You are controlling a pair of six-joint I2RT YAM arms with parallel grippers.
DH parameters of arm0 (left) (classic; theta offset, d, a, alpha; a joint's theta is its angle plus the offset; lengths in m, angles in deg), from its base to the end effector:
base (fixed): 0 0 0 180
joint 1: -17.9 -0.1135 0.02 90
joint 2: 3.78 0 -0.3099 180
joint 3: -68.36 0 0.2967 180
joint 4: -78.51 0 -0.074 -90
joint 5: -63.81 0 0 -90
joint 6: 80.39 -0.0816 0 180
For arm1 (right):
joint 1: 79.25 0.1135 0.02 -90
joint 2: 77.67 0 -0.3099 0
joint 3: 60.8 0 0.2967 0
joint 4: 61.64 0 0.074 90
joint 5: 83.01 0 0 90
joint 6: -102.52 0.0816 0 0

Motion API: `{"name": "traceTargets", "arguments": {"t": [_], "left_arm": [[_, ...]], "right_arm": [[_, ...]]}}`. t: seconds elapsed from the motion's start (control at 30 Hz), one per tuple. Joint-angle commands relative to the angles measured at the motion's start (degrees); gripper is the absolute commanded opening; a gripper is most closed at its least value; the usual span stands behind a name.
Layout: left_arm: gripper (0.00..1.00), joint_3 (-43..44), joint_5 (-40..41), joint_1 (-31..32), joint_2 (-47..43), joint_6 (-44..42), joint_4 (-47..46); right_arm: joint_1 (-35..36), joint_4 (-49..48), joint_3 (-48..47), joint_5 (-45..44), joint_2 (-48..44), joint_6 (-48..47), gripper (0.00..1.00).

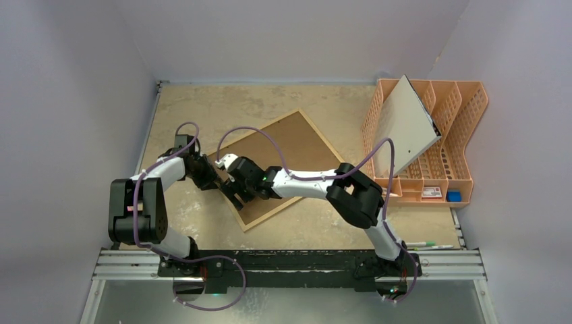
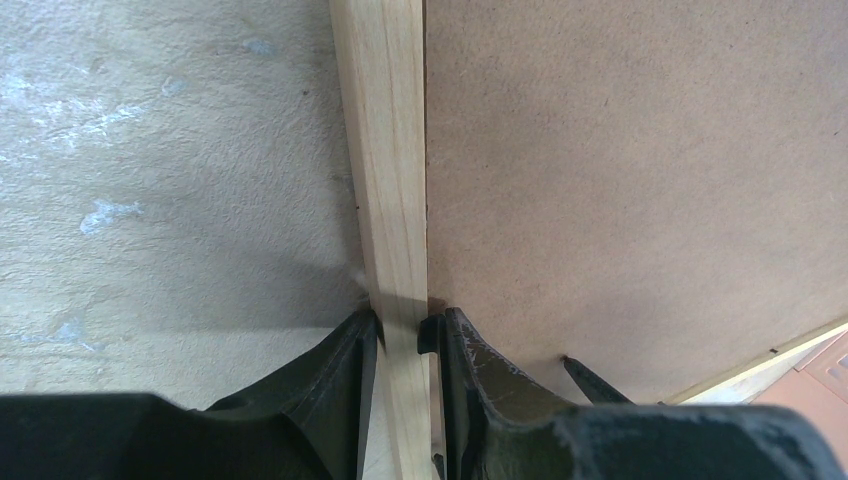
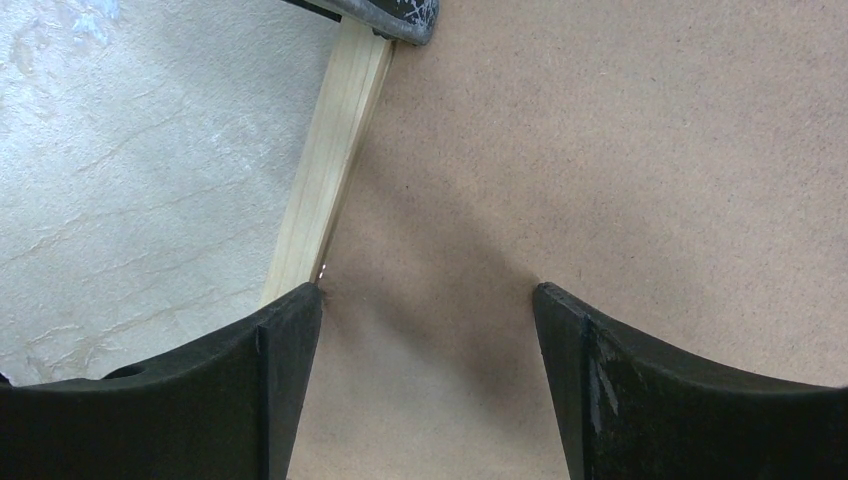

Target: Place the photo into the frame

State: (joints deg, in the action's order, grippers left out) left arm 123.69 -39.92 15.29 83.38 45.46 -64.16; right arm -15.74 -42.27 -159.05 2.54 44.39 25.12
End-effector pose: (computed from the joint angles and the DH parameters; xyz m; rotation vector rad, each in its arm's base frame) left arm 0.3118 -0.0052 0.1233 -0.8710 2.6866 -0.4743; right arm 0.2596 0.5066 0.1501 -0.9922 2.1781 0.5654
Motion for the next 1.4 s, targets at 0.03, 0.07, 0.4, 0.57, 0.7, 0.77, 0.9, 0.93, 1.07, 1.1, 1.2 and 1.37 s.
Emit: {"name": "traceTargets", "arguments": {"t": [0.03, 0.07, 0.4, 0.57, 0.7, 0.77, 0.9, 0.93, 1.07, 1.1, 1.2, 1.37], "left_arm": [[0.29, -2.35, 2.58, 0.16, 2.70, -1.10, 2.99], [0.29, -2.35, 2.60, 0.10, 2.75, -1.13, 3.02], [0.29, -2.35, 2.42, 0.12, 3.01, -1.06, 2.89], [0.29, -2.35, 2.40, 0.15, 2.93, -1.09, 2.90], [0.29, -2.35, 2.40, 0.12, 2.93, -1.11, 2.93], [0.29, -2.35, 2.40, 0.11, 2.89, -1.11, 2.98], [0.29, -2.35, 2.42, 0.13, 2.93, -1.09, 2.91], [0.29, -2.35, 2.45, 0.13, 2.93, -1.07, 2.90], [0.29, -2.35, 2.45, 0.17, 2.93, -1.08, 2.94], [0.29, -2.35, 2.51, 0.19, 2.96, -1.03, 2.90], [0.29, -2.29, 2.58, 0.15, 3.00, -1.04, 2.97], [0.29, -2.26, 2.66, 0.22, 3.02, -1.00, 2.98]], "right_arm": [[-0.66, 9.23, 4.13, 4.27, 5.56, 0.83, 0.83], [-0.66, 9.19, 4.14, 4.27, 5.56, 0.84, 0.83], [-0.67, 8.86, 4.45, 5.54, 5.67, 1.20, 0.83], [-0.66, 9.08, 4.18, 5.24, 5.84, 1.20, 0.84], [-0.66, 9.18, 4.16, 5.70, 5.99, 1.20, 0.85], [-0.66, 9.25, 4.18, 5.87, 6.00, 1.26, 0.85], [-0.66, 9.57, 3.82, 5.94, 6.24, 1.11, 0.86], [-0.66, 9.73, 3.73, 5.90, 6.33, 1.04, 0.86], [-0.68, 10.11, 3.30, 5.68, 6.50, 0.72, 0.87], [-0.73, 10.21, 3.11, 5.79, 6.64, 0.65, 0.87], [-0.77, 10.50, 2.72, 5.50, 6.93, 0.51, 0.87], [-0.75, 11.02, 2.26, 3.18, 7.59, 0.05, 0.82]]}}
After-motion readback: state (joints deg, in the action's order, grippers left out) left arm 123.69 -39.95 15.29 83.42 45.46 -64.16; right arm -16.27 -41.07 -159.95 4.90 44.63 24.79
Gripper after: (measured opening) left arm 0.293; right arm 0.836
